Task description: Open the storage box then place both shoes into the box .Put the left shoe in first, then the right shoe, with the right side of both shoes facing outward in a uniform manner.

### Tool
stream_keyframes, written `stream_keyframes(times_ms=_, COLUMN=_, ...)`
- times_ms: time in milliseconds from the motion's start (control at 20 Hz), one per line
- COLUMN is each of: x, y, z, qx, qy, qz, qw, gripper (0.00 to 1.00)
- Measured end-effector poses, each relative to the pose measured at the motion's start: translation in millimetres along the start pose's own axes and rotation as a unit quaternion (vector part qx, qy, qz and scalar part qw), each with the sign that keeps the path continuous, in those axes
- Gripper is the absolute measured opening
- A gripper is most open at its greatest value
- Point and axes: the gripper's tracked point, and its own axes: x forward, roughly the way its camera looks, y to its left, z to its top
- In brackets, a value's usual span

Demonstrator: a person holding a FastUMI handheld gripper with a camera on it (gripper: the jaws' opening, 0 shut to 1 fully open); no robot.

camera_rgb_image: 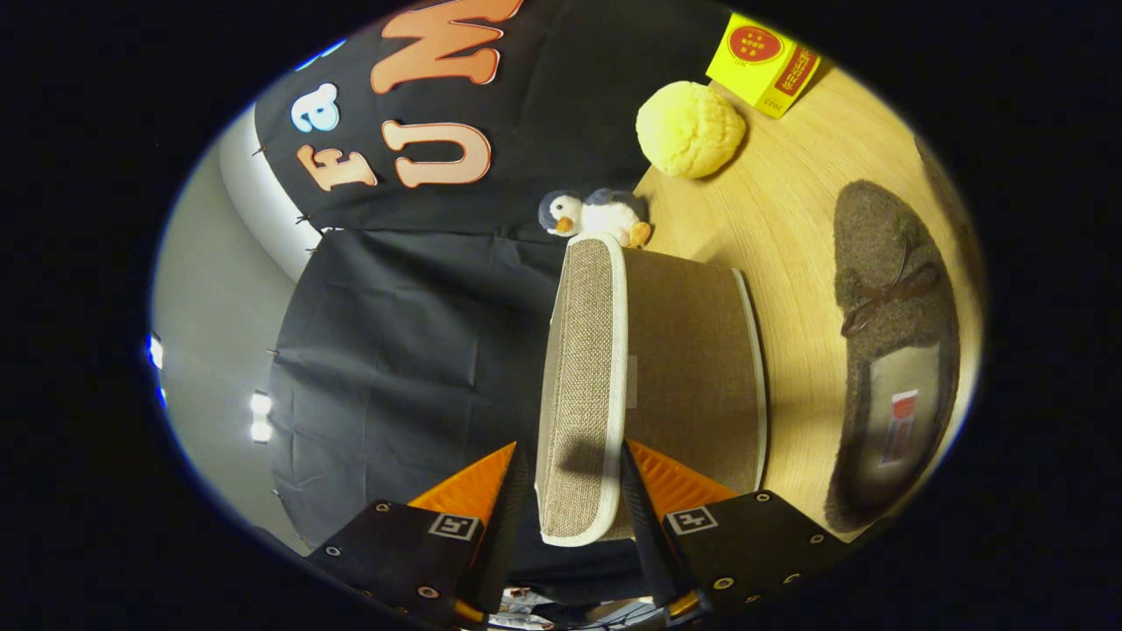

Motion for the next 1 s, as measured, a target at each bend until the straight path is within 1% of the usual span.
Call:
stream_keyframes(times_ms=150, x=5, y=-1, z=-2, qx=0.021, qy=-0.001, qz=0.009, qw=1.0, gripper=0.63)
stream_keyframes(times_ms=200, x=7, y=-4, z=-2, qx=0.023, qy=-0.003, qz=0.004, qw=1.0, gripper=0.63)
stream_keyframes(times_ms=300, x=12, y=-27, z=-8, qx=0.006, qy=0.005, qz=-0.04, qw=0.999, gripper=0.61)
stream_keyframes(times_ms=350, x=13, y=-34, z=-14, qx=0.005, qy=0.011, qz=-0.048, qw=0.999, gripper=0.61)
stream_keyframes(times_ms=450, x=18, y=-34, z=-19, qx=0.038, qy=0.014, qz=-0.036, qw=0.999, gripper=0.61)
stream_keyframes(times_ms=500, x=20, y=-35, z=-22, qx=0.048, qy=0.018, qz=-0.034, qw=0.998, gripper=0.59)
stream_keyframes(times_ms=600, x=17, y=-34, z=-23, qx=0.051, qy=0.013, qz=-0.036, qw=0.998, gripper=0.51)
stream_keyframes(times_ms=650, x=18, y=-38, z=-20, qx=0.046, qy=0.0, qz=-0.048, qw=0.998, gripper=0.46)
stream_keyframes(times_ms=700, x=16, y=-35, z=-14, qx=0.045, qy=-0.009, qz=-0.043, qw=0.998, gripper=0.27)
stream_keyframes(times_ms=800, x=15, y=-26, z=-14, qx=0.055, qy=-0.011, qz=-0.03, qw=0.998, gripper=0.18)
stream_keyframes(times_ms=850, x=13, y=-21, z=-14, qx=0.056, qy=-0.013, qz=-0.023, qw=0.998, gripper=0.15)
stream_keyframes(times_ms=900, x=10, y=-16, z=-12, qx=0.056, qy=-0.017, qz=-0.015, qw=0.998, gripper=0.1)
stream_keyframes(times_ms=950, x=8, y=-6, z=-9, qx=0.06, qy=-0.022, qz=0.003, qw=0.998, gripper=0.08)
stream_keyframes(times_ms=1000, x=7, y=1, z=-5, qx=0.062, qy=-0.027, qz=0.012, qw=0.998, gripper=0.04)
